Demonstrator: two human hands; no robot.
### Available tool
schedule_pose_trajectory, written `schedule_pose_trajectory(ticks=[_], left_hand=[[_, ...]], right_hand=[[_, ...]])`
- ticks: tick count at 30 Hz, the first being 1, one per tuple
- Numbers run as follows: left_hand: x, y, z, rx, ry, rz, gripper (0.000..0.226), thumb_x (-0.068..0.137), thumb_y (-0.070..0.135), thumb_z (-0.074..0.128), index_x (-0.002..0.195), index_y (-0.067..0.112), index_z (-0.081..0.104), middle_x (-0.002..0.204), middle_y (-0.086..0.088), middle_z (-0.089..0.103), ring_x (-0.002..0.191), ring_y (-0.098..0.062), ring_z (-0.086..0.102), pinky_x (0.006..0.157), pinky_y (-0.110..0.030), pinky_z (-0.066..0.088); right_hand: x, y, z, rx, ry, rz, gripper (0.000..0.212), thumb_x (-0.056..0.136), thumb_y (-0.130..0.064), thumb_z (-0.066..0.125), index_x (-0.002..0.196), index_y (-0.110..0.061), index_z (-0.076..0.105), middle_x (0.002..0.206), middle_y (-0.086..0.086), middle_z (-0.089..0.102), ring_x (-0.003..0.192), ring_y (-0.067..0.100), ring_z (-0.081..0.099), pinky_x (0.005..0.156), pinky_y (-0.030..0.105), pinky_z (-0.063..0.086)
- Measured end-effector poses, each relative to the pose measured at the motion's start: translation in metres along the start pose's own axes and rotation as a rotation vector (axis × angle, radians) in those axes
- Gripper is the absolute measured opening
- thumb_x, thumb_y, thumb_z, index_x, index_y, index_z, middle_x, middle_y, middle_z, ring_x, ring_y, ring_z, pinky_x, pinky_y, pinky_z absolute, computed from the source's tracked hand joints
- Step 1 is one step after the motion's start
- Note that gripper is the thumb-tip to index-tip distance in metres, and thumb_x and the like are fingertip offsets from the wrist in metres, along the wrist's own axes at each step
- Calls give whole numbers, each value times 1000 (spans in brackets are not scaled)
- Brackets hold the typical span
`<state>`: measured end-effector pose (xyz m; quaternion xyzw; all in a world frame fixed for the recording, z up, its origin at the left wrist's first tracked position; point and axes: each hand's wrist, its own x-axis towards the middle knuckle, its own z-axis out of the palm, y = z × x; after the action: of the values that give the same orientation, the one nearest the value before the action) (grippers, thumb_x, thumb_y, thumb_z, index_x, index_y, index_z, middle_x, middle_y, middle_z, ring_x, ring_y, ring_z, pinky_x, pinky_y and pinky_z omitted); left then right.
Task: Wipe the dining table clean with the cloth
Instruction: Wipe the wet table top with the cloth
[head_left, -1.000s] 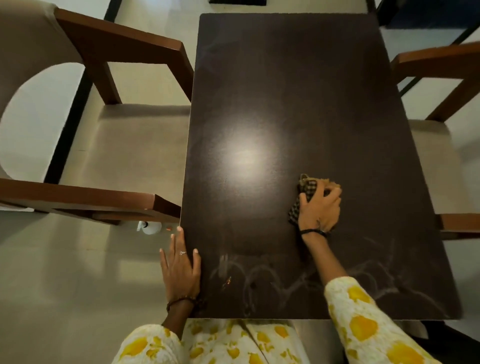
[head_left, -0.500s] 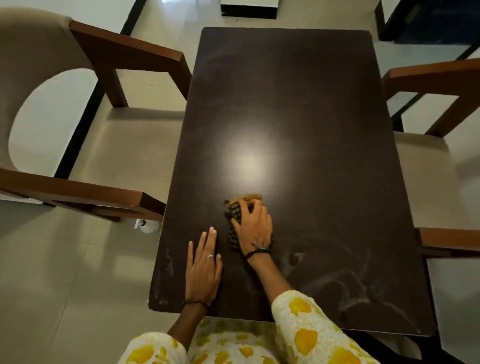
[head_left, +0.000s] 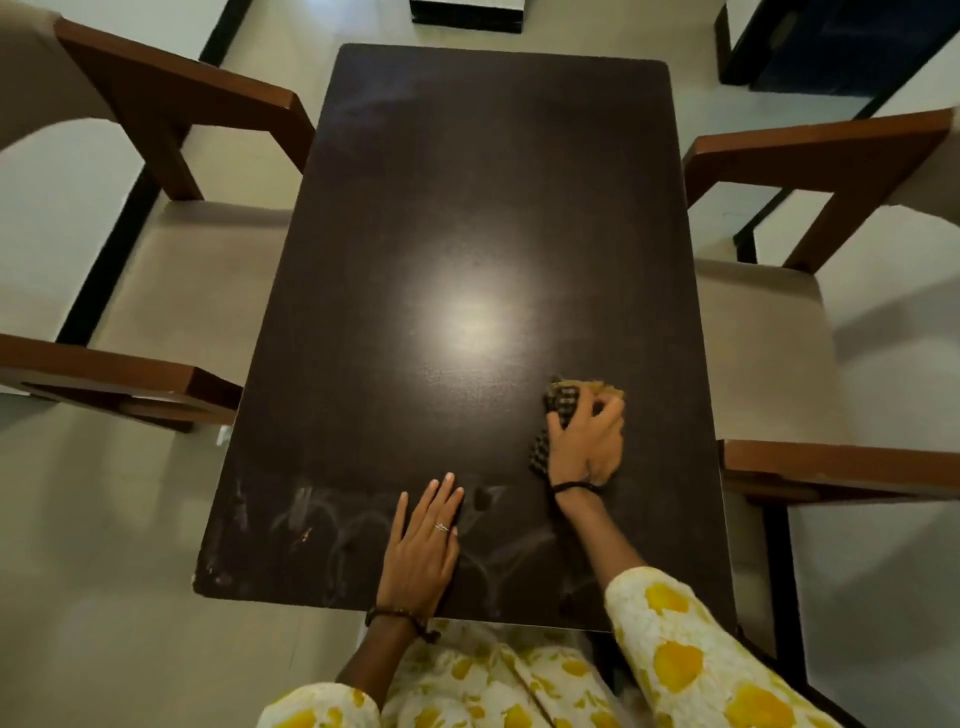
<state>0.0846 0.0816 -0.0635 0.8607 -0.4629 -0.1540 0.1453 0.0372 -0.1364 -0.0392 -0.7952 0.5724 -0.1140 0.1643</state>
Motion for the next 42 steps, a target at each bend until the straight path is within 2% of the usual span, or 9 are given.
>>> schedule_pose_trajectory(ticks=[5, 8, 12, 16, 21, 25, 28, 36, 42], left_hand=[[1, 1, -7, 41, -56, -26, 46, 98, 32, 13, 136, 16, 35, 144, 0, 33, 135, -11, 23, 113, -34, 8], [1, 7, -5, 39, -40, -57, 49, 98, 34, 10, 134, 14, 37, 143, -1, 34, 138, -7, 14, 112, -33, 7], [5, 26, 3, -35, 14, -29, 41, 92, 23, 30, 131, 14, 41, 141, -9, 41, 132, -15, 27, 112, -31, 9], [16, 59, 13, -66, -40, 211, 43, 88, 18, 36, 131, 15, 41, 140, -8, 43, 131, -15, 30, 112, -31, 11], [21, 85, 29, -10, -110, 302, 45, 88, 25, 37, 132, 16, 41, 142, -4, 40, 132, -14, 28, 110, -35, 16], [19, 81, 28, 39, -131, 320, 47, 87, 25, 37, 134, 18, 39, 143, -2, 38, 133, -13, 27, 109, -34, 15], [22, 77, 23, 48, -146, 344, 47, 88, 25, 36, 135, 20, 37, 144, -1, 36, 133, -12, 26, 110, -33, 14], [23, 78, 21, 19, -161, 331, 45, 90, 24, 34, 135, 20, 36, 143, -2, 37, 133, -12, 24, 112, -31, 9], [24, 74, 22, 29, -172, 353, 45, 93, 26, 31, 137, 19, 33, 145, -2, 33, 134, -12, 24, 112, -32, 9]], right_hand=[[-47, -48, 22, -34, -129, -444, 66, 43, -39, 90, 101, -16, 69, 91, 13, 63, 71, 26, 62, 53, 29, 51], [-32, -33, 17, -101, -101, -563, 64, 42, -44, 88, 99, -20, 70, 91, 10, 65, 70, 24, 62, 51, 27, 49], [14, 30, -7, -116, -60, -365, 59, 52, -34, 87, 104, -14, 68, 96, 19, 62, 71, 34, 60, 52, 36, 50], [55, 105, -46, -114, -27, -91, 51, 73, -28, 75, 117, -10, 58, 112, 23, 52, 91, 39, 56, 68, 43, 50], [55, 114, -47, -144, 26, 58, 47, 76, -26, 73, 116, -8, 55, 111, 23, 51, 93, 39, 54, 69, 44, 49], [-13, 124, -42, -149, 7, -98, 62, 59, -29, 85, 112, -9, 59, 100, 22, 58, 75, 33, 60, 55, 36, 53], [-50, 144, -48, -142, 33, -213, 70, 54, -29, 87, 111, -13, 50, 94, 19, 60, 67, 27, 58, 50, 32, 49], [40, 135, -52, -287, 128, -170, 53, 59, -30, 83, 103, -6, 64, 99, 20, 61, 84, 36, 61, 65, 37, 49], [21, 158, -59, -251, 103, -325, 55, 64, -30, 81, 111, -10, 62, 98, 16, 62, 76, 31, 60, 60, 34, 47]])
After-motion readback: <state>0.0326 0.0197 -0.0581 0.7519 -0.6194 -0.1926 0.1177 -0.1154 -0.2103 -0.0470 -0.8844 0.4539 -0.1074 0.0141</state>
